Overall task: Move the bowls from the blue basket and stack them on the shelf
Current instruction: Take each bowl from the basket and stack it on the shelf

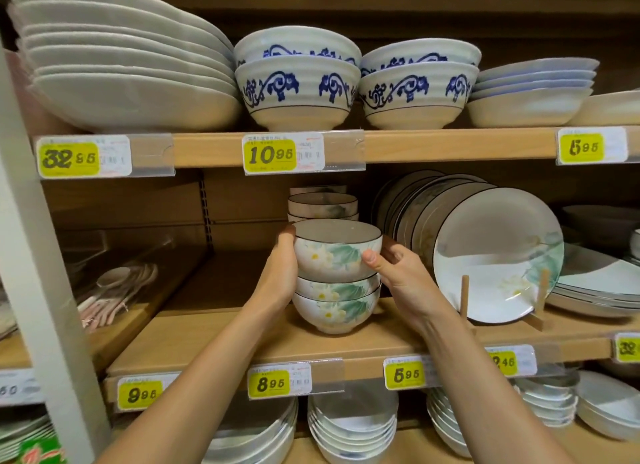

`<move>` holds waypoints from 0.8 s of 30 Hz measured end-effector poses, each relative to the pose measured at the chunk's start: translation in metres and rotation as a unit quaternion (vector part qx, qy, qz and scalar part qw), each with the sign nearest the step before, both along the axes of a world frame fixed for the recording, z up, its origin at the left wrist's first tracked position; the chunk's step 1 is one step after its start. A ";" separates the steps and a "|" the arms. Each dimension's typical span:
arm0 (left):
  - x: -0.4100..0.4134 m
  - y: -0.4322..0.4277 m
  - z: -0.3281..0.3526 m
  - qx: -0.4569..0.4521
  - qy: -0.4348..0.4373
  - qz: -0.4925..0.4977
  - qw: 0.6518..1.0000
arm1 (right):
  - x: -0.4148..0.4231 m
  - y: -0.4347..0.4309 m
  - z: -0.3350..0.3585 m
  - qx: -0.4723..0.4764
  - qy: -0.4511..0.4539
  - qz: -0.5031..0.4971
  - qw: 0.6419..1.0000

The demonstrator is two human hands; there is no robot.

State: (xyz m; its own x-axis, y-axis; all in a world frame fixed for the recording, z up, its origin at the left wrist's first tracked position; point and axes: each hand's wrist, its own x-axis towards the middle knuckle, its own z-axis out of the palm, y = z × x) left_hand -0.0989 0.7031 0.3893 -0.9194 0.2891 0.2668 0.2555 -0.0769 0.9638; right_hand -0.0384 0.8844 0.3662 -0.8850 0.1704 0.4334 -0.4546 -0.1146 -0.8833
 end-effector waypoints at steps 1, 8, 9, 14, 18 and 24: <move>0.000 0.000 -0.003 -0.006 -0.008 0.000 1.000 | -0.001 0.000 -0.002 -0.011 -0.004 0.005 1.000; -0.002 0.003 -0.018 -0.005 -0.029 0.013 0.999 | -0.007 -0.001 -0.018 -0.043 -0.017 0.014 0.999; -0.003 0.004 -0.019 -0.002 -0.028 0.016 0.999 | -0.007 0.000 -0.019 -0.046 -0.016 0.017 0.999; -0.008 0.007 -0.024 -0.011 0.000 0.050 0.999 | -0.011 0.001 -0.025 -0.047 -0.018 0.008 0.999; -0.013 0.010 -0.029 -0.015 0.038 0.108 0.993 | -0.010 0.000 -0.026 -0.048 -0.019 0.003 0.999; -0.018 0.014 -0.031 -0.011 0.074 0.140 0.987 | -0.009 0.003 -0.027 -0.037 -0.035 0.020 0.999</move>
